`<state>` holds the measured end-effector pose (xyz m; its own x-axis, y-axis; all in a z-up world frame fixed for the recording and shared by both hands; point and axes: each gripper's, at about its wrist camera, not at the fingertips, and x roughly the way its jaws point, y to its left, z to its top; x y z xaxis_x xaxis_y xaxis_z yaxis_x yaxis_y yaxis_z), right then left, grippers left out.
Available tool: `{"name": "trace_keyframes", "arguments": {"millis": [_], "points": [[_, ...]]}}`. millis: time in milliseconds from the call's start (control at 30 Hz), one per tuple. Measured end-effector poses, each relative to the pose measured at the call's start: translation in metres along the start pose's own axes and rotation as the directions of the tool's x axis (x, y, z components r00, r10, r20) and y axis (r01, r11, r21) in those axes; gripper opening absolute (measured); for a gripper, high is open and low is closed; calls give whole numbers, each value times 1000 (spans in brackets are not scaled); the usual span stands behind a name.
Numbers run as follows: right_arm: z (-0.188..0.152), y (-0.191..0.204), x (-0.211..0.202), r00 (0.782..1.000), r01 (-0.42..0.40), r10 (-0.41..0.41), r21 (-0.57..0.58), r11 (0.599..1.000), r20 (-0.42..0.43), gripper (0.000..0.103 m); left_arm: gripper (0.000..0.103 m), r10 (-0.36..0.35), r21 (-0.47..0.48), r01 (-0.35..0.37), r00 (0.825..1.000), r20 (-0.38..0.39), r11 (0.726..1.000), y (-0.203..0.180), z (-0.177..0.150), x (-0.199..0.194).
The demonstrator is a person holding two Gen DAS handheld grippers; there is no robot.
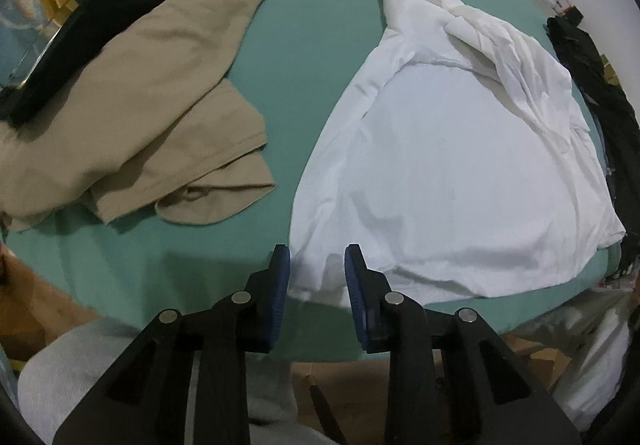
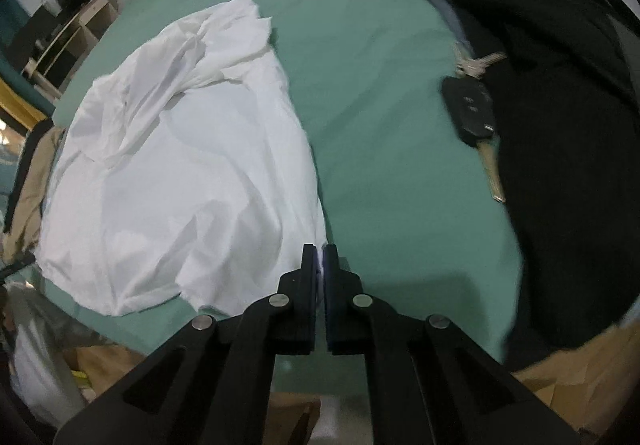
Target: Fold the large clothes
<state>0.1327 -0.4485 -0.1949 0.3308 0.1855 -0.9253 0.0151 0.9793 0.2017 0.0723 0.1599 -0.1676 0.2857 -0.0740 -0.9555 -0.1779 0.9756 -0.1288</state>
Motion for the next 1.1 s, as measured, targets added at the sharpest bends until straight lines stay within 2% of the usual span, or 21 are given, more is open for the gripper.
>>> {"name": "trace_keyframes", "arguments": {"millis": [67, 167, 233, 300, 333, 400, 533, 633, 667, 700, 733, 767, 833, 867, 900, 933, 1100], "points": [[2, -7, -9, 1000, 16, -16, 5, 1000, 12, 4, 31, 10, -15, -10, 1000, 14, 1000, 0, 1, -2], [9, -10, -13, 1000, 24, -24, -13, 1000, 13, 8, 51, -3, -27, 5, 997, 73, 1000, -4, 4, -8], [14, -9, -12, 1000, 23, -23, -39, 999, 19, 21, 54, -1, -30, 3, 997, 79, 1000, -7, 6, -4], [20, -6, -6, 999, 30, -29, -65, 997, 21, 50, 54, 10, -40, -7, 998, 67, 999, -8, 8, 4], [23, -5, -4, 999, 24, -22, -75, 997, 24, 52, 54, 23, -46, -21, 999, 42, 999, -7, 9, 13], [24, -3, 7, 1000, -17, 17, -80, 997, -5, 52, 59, 23, -39, -24, 999, -29, 999, -6, 8, 30], [24, -6, 39, 994, -11, 5, -57, 998, -105, 52, 67, 34, -8, -34, 999, -40, 999, -13, 8, 32], [20, 0, 40, 995, 17, -25, -79, 997, -95, 52, 68, 54, 11, -53, 998, -44, 999, -18, 5, 33], [17, 3, 40, 995, 15, -24, -92, 996, -101, 49, 68, 61, 21, -60, 997, -45, 998, -21, 4, 33], [15, 7, 40, 993, 9, -20, -104, 995, -112, 33, 68, 70, 36, -68, 997, -45, 997, -24, 3, 34], [12, 10, 40, 992, 3, -16, -109, 994, -122, 22, 68, 76, 47, -74, 996, -46, 996, -29, 3, 36], [9, 12, 39, 992, -9, -4, -101, 995, -127, 5, 65, 78, 61, -75, 996, -48, 995, -32, 3, 35], [5, 15, 36, 992, -17, 5, -97, 995, -123, 5, 44, 65, 68, -62, 997, -45, 996, -35, 0, 32], [4, 14, 34, 993, -17, 8, -79, 997, -119, 5, 16, 40, 61, -38, 998, -41, 997, -33, -1, 30], [4, 12, 29, 994, -27, 21, -59, 998, -104, 5, 4, 8, 53, -6, 999, -48, 999, -32, -2, 29], [3, 10, 24, 996, -31, 27, -45, 999, -91, 5, 4, -17, 41, 19, 998, -53, 999, -31, -3, 27], [0, 3, -14, 1000, -28, 28, -24, 999, -10, 5, 3, -49, 4, 49, 998, 35, 999, -20, -9, -4]]}}
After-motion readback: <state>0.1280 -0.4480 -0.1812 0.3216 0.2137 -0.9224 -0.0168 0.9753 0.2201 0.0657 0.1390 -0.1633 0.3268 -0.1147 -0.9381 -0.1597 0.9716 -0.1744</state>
